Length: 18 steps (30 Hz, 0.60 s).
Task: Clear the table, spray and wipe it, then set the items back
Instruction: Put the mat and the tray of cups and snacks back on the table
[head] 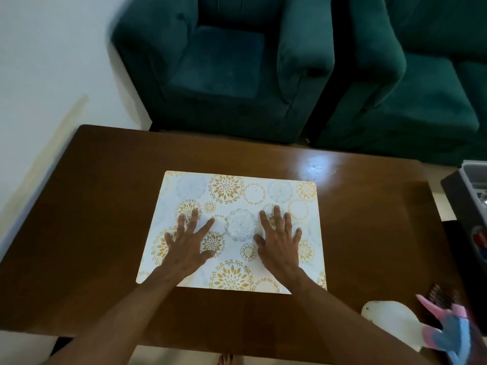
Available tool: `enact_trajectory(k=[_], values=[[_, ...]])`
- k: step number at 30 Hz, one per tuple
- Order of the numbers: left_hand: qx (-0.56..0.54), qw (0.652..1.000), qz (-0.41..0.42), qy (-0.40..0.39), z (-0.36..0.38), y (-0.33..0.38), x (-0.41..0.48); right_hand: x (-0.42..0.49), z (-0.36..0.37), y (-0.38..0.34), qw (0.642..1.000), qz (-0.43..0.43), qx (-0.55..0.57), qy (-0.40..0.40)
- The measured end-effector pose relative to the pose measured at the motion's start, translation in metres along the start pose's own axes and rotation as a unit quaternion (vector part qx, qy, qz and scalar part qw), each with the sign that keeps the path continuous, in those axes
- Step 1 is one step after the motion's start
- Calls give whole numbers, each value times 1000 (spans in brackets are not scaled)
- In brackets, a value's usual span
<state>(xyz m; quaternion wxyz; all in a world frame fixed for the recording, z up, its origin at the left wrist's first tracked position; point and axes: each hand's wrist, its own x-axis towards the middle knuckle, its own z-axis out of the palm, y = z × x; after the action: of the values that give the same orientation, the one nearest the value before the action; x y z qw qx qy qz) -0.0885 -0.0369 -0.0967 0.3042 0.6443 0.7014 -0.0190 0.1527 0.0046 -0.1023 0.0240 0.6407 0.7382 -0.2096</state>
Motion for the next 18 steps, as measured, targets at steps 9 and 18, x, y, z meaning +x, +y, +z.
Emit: enact_trajectory(k=[9, 18], values=[[39, 999, 4, 11, -12, 32, -16, -11, -28, 7, 997, 2, 68, -35], [-88, 984, 91, 125, -69, 275, -5, -60, -210, 113, 952, 76, 258, 149]])
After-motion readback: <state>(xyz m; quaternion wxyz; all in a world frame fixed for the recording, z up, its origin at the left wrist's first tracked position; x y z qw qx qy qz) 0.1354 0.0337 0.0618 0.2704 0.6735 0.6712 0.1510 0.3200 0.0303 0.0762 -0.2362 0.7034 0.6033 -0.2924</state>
